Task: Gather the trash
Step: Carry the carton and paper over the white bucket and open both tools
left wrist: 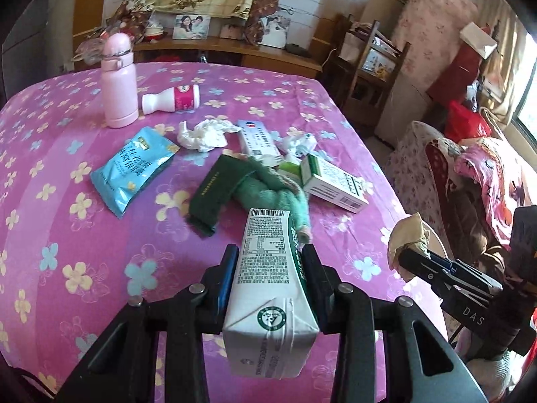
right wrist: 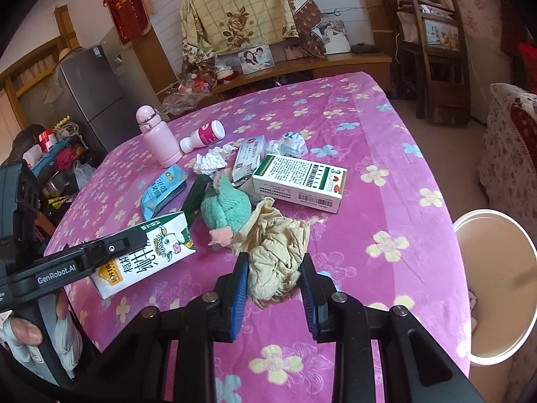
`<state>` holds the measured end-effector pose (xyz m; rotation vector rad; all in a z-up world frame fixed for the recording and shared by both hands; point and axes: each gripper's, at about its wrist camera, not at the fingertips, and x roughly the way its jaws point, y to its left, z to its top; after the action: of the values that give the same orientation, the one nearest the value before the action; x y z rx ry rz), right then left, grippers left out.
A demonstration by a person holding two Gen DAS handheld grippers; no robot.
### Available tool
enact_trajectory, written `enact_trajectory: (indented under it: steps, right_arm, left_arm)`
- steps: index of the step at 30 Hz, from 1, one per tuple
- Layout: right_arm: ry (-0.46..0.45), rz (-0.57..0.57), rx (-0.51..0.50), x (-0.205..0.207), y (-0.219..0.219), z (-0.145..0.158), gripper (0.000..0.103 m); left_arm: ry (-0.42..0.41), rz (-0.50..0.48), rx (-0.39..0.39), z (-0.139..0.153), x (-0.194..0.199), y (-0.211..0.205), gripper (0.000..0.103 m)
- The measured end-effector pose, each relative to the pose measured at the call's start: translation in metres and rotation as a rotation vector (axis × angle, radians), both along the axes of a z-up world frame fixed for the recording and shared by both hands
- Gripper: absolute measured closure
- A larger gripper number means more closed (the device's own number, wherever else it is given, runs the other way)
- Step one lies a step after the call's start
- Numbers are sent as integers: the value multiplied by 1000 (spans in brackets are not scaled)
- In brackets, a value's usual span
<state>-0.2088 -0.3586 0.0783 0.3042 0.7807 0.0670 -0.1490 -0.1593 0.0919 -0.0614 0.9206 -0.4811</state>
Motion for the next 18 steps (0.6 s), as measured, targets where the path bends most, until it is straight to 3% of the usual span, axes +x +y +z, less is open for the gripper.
enact_trajectory:
  steps: [18]
  right_arm:
    - [-25, -78, -5, -25, -35, 9, 72]
  left_arm:
    - [-30, -131, -37, 19, -21, -58, 63]
